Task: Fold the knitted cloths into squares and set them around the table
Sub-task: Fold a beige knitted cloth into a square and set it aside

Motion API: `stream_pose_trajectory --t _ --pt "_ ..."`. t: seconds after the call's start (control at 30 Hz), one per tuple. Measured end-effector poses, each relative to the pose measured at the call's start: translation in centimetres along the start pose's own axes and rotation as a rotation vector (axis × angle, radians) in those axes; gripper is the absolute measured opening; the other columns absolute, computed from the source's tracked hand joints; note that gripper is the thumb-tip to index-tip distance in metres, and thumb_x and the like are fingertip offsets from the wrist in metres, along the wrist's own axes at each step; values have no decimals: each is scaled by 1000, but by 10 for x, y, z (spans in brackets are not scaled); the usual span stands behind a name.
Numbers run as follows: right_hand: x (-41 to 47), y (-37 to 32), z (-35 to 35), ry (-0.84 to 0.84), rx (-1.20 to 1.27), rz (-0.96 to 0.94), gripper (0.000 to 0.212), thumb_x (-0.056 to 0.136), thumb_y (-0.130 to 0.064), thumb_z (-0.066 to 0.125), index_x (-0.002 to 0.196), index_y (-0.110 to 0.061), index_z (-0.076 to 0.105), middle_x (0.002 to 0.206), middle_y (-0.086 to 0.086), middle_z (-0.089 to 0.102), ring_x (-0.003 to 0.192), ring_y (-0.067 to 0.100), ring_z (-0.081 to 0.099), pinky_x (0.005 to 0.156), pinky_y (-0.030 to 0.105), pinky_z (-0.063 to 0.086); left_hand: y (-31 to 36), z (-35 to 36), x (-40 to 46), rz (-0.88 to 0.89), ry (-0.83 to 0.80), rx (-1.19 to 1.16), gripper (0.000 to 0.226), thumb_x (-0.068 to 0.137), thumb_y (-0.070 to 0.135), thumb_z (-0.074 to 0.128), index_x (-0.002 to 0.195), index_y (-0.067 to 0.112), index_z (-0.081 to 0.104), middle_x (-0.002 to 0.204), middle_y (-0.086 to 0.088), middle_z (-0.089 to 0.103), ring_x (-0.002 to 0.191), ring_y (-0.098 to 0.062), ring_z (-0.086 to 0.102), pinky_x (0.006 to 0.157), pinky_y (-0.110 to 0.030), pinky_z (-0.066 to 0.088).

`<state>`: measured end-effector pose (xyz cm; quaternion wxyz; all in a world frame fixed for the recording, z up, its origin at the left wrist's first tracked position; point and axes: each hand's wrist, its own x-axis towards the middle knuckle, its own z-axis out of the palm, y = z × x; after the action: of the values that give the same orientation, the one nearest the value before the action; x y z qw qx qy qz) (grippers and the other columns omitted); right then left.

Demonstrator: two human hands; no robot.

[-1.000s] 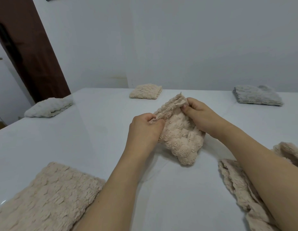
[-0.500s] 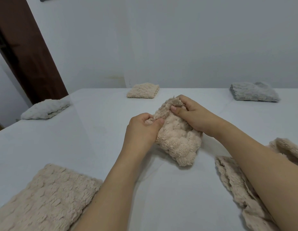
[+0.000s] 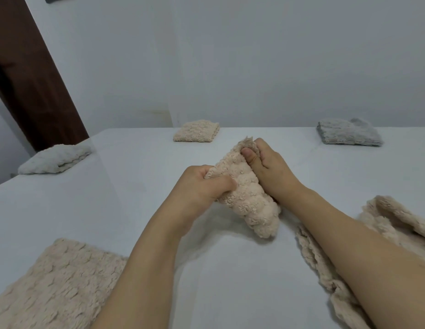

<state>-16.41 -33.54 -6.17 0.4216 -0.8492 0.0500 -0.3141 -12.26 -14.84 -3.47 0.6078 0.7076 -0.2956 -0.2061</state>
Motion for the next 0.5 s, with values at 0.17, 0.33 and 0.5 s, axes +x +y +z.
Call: stream_pose_trajectory --t 0.17,0.33,0.5 --pt "10 9 -4 -139 90 276 46 94 -56 45 100 -13 57 96 2 68 89 18 65 84 43 54 -10 7 5 -144 181 -358 22 88 8 68 109 2 65 99 -14 76 89 -28 72 80 -43 61" --pt "20 12 -5 -129 288 482 67 76 -73 48 113 -18 58 109 5 70 98 25 69 86 49 56 -15 10 12 -287 200 -589 16 93 18 61 103 6 64 82 -13 75 76 -27 73 76 -47 61" --pt "22 11 -5 -151 291 582 78 71 -76 46 122 -17 53 117 6 66 102 27 67 90 46 54 -22 18 16 -298 190 -274 22 89 13 71 107 1 70 95 -13 77 84 -27 75 77 -41 62"
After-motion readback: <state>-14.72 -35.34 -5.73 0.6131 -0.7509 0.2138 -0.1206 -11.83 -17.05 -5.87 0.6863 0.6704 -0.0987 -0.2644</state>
